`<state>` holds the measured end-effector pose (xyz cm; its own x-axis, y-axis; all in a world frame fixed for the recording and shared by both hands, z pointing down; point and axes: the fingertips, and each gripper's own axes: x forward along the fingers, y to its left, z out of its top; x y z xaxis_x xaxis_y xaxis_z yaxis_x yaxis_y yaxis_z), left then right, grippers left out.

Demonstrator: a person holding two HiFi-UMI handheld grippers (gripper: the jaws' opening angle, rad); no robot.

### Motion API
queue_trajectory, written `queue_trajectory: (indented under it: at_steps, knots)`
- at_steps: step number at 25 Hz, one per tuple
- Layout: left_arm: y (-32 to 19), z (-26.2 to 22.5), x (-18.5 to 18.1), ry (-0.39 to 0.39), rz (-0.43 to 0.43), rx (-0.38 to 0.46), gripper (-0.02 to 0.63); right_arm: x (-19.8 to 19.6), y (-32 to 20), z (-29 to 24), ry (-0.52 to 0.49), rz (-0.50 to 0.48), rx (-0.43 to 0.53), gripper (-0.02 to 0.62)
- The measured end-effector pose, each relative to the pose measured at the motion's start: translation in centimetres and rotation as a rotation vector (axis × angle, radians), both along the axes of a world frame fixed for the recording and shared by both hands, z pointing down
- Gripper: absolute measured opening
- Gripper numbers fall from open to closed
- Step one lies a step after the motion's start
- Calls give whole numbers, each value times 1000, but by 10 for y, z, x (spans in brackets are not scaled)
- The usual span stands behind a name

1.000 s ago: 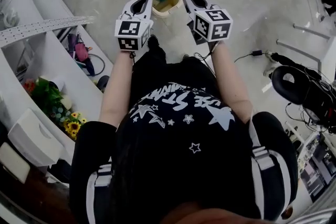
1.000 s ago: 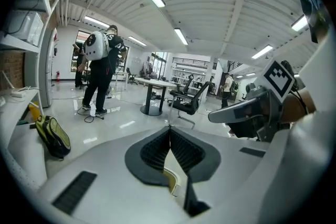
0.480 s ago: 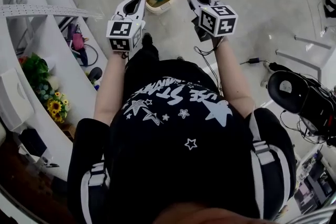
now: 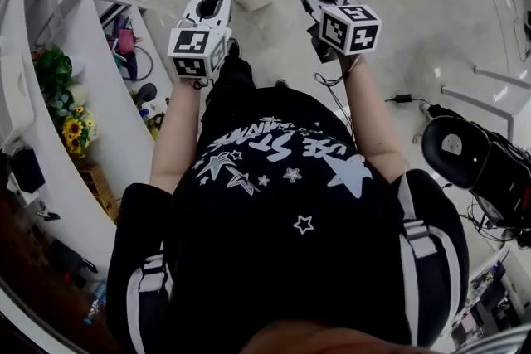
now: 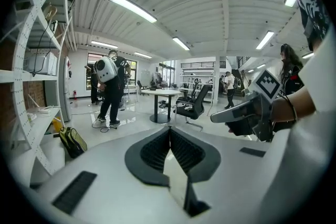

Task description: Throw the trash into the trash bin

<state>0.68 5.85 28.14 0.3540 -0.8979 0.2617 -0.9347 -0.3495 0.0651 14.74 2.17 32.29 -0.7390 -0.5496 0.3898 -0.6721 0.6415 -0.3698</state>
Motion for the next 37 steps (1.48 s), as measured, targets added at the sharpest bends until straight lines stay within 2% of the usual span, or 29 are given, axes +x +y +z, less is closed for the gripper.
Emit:
queue_trajectory:
  at_steps: [7,14,23,37]
  knots:
    - [38,-5,23,-8,-39,15,11,17,31,-10,-148,-28,-39,6]
    - [58,-3,34,-3,-44,14,11,20,51,-8,-95,-60,11,6]
    - [67,7,45,20,-30,3,11,32,68,9,-19,-64,5,6]
    - [72,14,32,51,-60,-17,11,19,72,11,11,-75,3,6]
